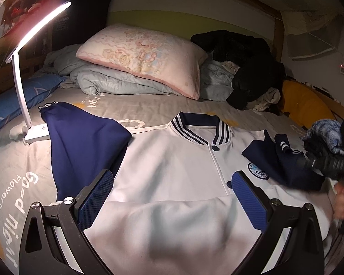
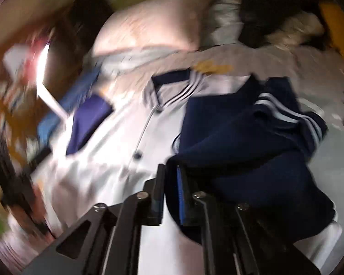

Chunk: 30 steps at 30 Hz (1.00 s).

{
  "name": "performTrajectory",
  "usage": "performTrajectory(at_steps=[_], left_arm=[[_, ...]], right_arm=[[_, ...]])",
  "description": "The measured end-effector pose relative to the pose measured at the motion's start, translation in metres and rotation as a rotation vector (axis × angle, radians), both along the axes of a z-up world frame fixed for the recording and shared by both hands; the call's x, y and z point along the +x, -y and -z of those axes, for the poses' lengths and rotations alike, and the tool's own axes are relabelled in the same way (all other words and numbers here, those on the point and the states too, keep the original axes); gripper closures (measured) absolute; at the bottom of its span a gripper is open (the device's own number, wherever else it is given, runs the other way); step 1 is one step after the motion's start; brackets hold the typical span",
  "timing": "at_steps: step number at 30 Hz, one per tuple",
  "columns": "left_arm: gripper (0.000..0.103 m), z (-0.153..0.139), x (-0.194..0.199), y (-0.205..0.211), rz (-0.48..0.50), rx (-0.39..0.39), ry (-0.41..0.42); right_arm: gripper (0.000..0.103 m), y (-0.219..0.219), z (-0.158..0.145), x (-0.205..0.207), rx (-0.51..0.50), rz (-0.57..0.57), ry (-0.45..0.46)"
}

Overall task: Fold large clothes
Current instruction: 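Carry the navy sleeve across the jacket body with the right gripper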

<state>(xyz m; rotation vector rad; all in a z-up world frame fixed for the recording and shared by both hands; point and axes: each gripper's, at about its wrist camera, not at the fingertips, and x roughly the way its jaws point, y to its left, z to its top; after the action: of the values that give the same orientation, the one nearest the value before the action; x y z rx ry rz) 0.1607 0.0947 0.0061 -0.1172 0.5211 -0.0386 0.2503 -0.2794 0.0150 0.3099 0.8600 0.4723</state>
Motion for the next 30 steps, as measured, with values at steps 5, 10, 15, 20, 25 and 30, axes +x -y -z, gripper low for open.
performTrajectory(at_steps=[5, 10, 15, 20, 25, 30], left_arm=[[0.0, 0.003, 0.006, -0.001, 0.003, -0.007, -0.016], [0.0, 0.006, 0.01, -0.004, -0.007, -0.013, -0.03], [0.0, 0.008, 0.011, -0.004, -0.013, 0.0, -0.027], [0.0, 0.01, 0.011, -0.002, 0.004, 0.008, -0.037], [0.0, 0.009, 0.008, 0.0, 0.015, 0.021, -0.033], [0.0, 0.007, 0.007, 0.002, 0.017, 0.023, -0.023]], right_arm=[[0.059, 0.021, -0.026, 0.001, -0.237, 0.221, 0.219], [0.057, 0.059, -0.023, 0.019, -0.1, 0.338, 0.163], [0.055, 0.059, -0.02, 0.036, -0.204, 0.321, 0.163], [0.043, 0.057, 0.009, 0.052, -0.348, 0.249, 0.054], [0.062, 0.057, 0.037, 0.065, -0.469, 0.272, -0.04], [0.092, 0.062, 0.019, 0.05, -0.388, 0.329, 0.057]])
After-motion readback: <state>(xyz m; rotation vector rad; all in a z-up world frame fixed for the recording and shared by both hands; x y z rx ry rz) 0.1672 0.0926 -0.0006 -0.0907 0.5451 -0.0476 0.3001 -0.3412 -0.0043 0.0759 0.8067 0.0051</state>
